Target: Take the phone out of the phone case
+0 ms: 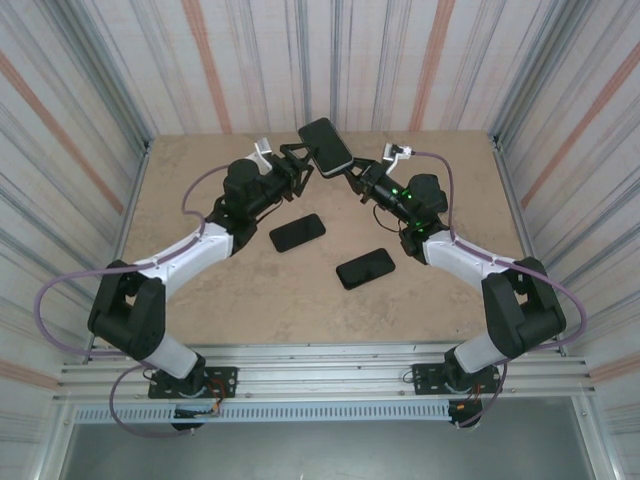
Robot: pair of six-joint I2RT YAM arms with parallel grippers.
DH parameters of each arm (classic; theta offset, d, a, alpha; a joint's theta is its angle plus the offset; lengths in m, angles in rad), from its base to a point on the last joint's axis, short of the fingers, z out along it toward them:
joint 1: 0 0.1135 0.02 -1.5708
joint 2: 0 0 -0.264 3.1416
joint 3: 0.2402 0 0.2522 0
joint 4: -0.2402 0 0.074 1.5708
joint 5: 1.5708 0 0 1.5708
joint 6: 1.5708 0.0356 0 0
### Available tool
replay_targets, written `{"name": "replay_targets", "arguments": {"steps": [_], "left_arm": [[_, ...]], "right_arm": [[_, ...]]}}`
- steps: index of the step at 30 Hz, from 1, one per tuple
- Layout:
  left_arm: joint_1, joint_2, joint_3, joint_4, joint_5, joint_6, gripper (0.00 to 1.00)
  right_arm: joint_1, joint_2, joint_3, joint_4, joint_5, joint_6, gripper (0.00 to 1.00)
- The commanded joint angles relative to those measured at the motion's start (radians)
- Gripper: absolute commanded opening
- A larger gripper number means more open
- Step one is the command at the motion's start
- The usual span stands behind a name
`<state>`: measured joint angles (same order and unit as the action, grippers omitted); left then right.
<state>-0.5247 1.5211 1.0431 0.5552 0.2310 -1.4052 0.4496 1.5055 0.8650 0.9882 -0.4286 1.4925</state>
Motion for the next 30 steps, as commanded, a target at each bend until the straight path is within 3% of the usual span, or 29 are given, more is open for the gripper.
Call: {"name": "replay_targets", "arguments": {"steps": [1, 6, 11, 17, 22, 30], "left_arm": [[-0.06, -0.099, 0.006, -0.091, -0.068, 0.03, 0.84], [-0.162, -0.175, 0.009, -0.256, -0.229, -0.03, 0.84], [-0.234, -0.203, 0.026, -0.294, -0.326, -0.058, 0.82], [-0.262, -0.177, 0.089, -0.294, -0.343, -0.077, 0.77], [-0.264, -0.13, 0.115, -0.236, -0.33, -0.101, 0.65], [-0.264, -0.081, 0.145, -0.227, -0.325, -0.107, 0.61]], "right_arm": [[0.002, 0.001, -0.002, 0.074, 0.096, -0.057, 0.0], [0.016, 0.012, -0.006, 0.063, 0.177, -0.078, 0.0], [0.03, 0.029, -0.005, 0.064, 0.215, -0.096, 0.0], [0.049, 0.041, -0.007, 0.072, 0.244, -0.133, 0.0], [0.061, 0.035, -0.012, 0.07, 0.255, -0.175, 0.0], [0.067, 0.027, -0.023, 0.082, 0.26, -0.178, 0.0]]}}
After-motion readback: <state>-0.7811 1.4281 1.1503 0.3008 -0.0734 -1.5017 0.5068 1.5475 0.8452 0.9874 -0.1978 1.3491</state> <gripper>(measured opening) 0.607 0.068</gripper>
